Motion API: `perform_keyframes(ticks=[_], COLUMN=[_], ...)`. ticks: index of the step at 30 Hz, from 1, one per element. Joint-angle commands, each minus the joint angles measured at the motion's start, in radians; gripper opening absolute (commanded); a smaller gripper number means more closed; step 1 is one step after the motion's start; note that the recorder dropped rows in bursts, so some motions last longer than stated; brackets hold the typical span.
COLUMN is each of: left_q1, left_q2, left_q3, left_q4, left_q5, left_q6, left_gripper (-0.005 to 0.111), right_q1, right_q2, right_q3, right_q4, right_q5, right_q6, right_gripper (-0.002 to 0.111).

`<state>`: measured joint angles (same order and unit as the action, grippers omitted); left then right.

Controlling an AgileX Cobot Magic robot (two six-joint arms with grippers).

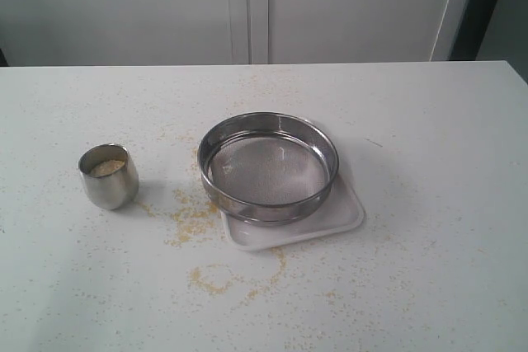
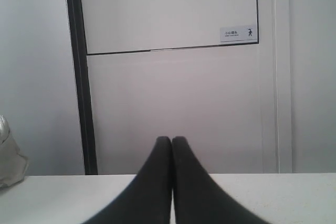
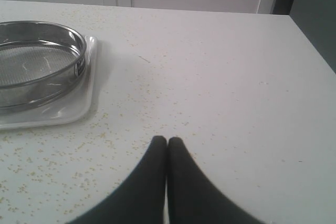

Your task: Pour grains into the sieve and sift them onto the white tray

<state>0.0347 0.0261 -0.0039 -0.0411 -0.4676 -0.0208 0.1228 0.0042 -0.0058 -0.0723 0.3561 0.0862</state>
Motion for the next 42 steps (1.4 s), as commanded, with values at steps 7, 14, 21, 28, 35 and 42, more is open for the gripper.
perform_keyframes(ticks=[7,14,21,28,35,42], left_q1=[0.000,0.000,0.000,0.000,0.000,0.000], left_q2=[0.281,0.485,0.676,0.876,1.083,1.319], left_q3=[0.004,0.004,0.004,0.004,-0.031,-0.127], left_q4=[-0.009,0.137,0.203,0.248,0.369,0.473], left_q5=[-0.137,-0.204,-0.300,-0.378,-0.476,-0.539], left_q6=[-0.008,-0.106,-0.142,-0.167,-0.177,-0.192], left_gripper=[0.000,0.000,0.000,0.000,0.000,0.000], right_q1=[-0.001,-0.001,-0.001,-0.001,-0.001,-0.001], right_q2=[-0.004,-0.004,-0.004,-0.004,-0.004,-0.004], right_q3=[0.006,0.006,0.006,0.006,0.006,0.006], right_q4=[-0.007,-0.007,-0.007,-0.007,-0.007,-0.007], right_q5=[-0.017,-0.017,-0.017,-0.017,-0.017,-0.017], right_q6=[-0.003,-0.003,-0.003,-0.003,-0.003,-0.003], right_gripper=[0.000,0.000,0.000,0.000,0.000,0.000])
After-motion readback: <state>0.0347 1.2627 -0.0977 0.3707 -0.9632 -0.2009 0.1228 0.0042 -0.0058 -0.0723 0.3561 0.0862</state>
